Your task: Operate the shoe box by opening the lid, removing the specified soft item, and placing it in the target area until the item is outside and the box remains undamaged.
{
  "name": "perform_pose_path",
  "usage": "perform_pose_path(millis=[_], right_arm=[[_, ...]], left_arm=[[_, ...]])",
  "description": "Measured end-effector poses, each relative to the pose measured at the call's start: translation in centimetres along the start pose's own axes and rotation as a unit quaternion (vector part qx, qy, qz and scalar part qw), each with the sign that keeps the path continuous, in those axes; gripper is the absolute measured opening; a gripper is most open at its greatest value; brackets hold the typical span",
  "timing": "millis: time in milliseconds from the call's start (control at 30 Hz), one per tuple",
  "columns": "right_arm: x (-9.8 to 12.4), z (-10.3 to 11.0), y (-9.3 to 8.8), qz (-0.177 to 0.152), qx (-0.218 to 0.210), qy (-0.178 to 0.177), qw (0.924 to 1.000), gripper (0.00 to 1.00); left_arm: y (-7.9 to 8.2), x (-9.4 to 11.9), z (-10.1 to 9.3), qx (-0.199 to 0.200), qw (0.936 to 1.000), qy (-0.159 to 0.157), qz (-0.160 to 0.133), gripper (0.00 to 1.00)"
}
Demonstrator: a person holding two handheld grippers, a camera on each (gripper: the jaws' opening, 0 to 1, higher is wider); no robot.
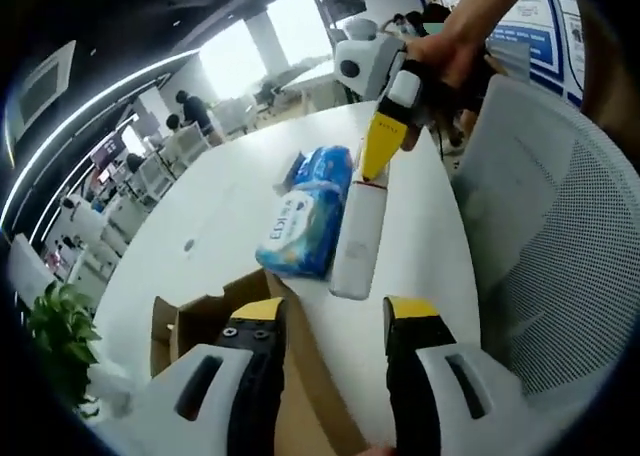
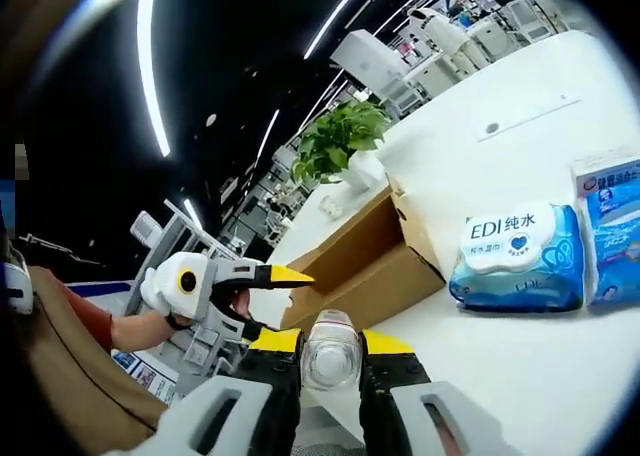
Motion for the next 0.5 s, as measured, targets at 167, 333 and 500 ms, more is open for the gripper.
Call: perform_pose_path(millis=[167,333,500], right_arm=[[0.4,-0.1,0.2,-0.002,0.002,-0.002,1.0000,0.17],[1.0,-0.4,0.2,-0.004,0.001,-0.007,1.0000,0.17],[1.7,-0.6,0.1,-0.002,0.002,-0.011,0.9999,0.17]], left_arm=[[-0.8,0.5,0.7,0.056,0.9983,0.011,-0.008,0.42],[-1.8,1.0,1.2,0.099,0.9949,0.017,-0.009,0.45],[-3.3,1.6,1.4,0.172,0.9845,0.029,-0.016,0.49]])
Point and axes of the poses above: the point that each gripper's makers call its tool centre point, and the gripper's own axes: x roughly backward along the fingers, z roughly to its left, y roughly out of its top, the point moved 3 cm from there along x, roughly backward along the fingers, and after that the axes turned 1 degree about -z, right-handed, at the moved point
